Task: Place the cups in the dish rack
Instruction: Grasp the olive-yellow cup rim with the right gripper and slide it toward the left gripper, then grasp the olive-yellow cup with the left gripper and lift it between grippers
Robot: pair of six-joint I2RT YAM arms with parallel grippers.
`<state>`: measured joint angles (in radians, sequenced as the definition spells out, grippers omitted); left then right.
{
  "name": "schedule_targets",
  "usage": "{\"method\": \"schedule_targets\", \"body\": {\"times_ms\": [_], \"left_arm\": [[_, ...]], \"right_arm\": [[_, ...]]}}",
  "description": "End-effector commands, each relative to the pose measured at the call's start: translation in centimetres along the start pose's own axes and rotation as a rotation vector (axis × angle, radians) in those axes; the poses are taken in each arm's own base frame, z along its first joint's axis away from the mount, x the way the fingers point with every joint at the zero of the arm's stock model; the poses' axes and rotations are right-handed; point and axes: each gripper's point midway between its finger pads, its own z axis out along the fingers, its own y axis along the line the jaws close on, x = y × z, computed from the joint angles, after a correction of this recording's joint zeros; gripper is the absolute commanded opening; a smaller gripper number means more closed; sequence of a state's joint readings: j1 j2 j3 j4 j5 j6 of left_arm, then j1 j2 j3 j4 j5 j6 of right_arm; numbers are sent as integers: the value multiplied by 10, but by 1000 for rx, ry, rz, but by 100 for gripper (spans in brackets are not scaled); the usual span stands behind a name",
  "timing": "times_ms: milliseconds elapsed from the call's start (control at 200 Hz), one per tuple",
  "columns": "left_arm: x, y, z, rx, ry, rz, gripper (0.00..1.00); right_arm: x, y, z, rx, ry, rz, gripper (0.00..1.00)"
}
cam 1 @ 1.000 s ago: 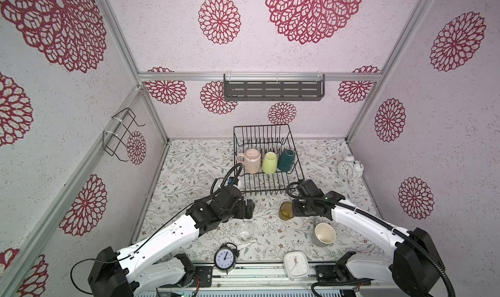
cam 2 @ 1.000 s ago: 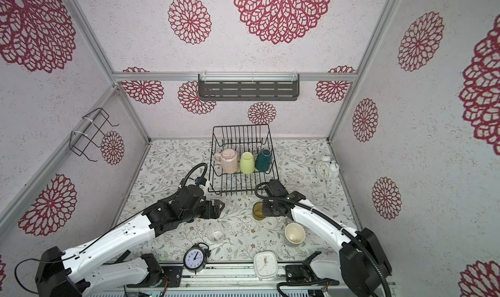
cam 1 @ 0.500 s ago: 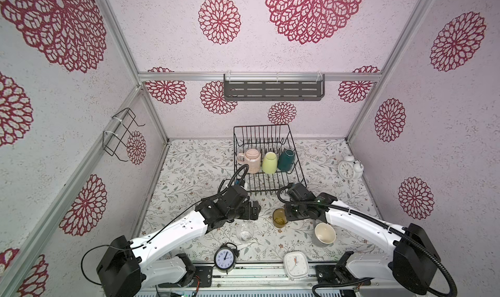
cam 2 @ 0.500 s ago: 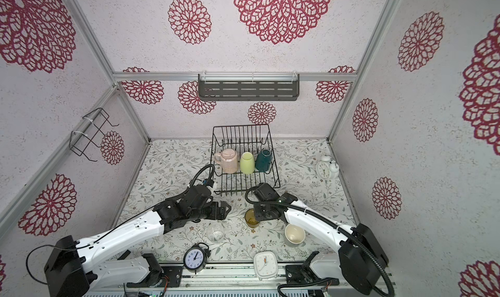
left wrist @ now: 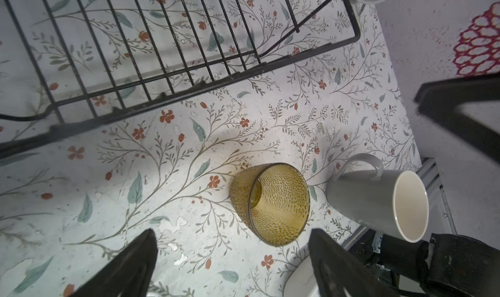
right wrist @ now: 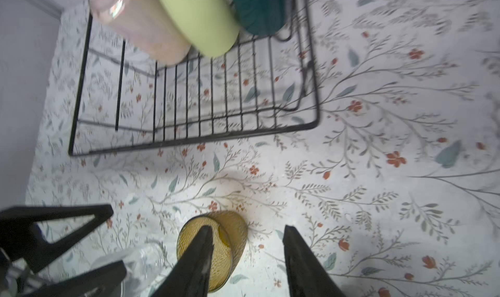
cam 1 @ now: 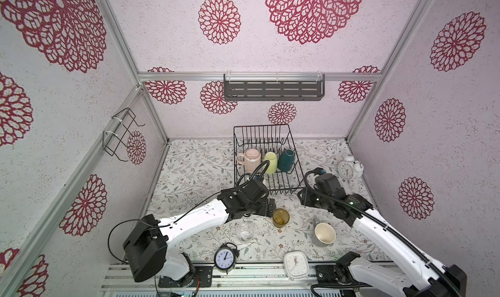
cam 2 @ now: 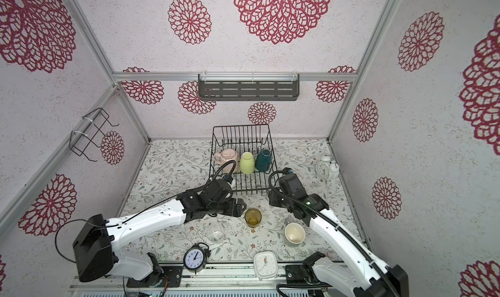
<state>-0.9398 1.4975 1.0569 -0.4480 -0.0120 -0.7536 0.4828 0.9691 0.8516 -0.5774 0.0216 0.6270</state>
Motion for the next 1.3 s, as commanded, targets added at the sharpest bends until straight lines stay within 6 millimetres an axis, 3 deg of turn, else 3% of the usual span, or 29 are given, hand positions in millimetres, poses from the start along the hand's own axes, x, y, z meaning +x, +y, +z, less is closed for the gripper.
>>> {"method": "schedule_targets", "body": {"times_ms": [0,245,430,611,666,766,881,1011,1111,1296], "left_arm": [[7,-7,14,-37,36,29,87],[19,-4,35,-100,112,58,74],[32,-6,50,-88,177,59,72],[37,-2,62,-102,200,66,50],[36,-3,62,-99,193,71,37],[32,-4,56,-89,180,86,8],[29,-9,45,-61,164,102,0],[19,-7,24,-49,97,96,0],[8,-4,6,10,24,71,0],[-22,-10,-29,359,-128,-70,1]], "right_arm": [[-6,-16,-6,-1,-37,113,50],[3,-23,3,-27,0,165,52],[4,-23,6,-39,0,182,52],[4,-23,7,-43,-1,187,52],[3,-22,7,-47,-2,187,51],[0,-19,5,-59,-8,187,51],[-5,-13,3,-80,-9,179,51],[-7,2,1,-149,8,169,53],[-8,22,1,-256,35,141,61],[-2,71,-6,-507,193,250,77]]}}
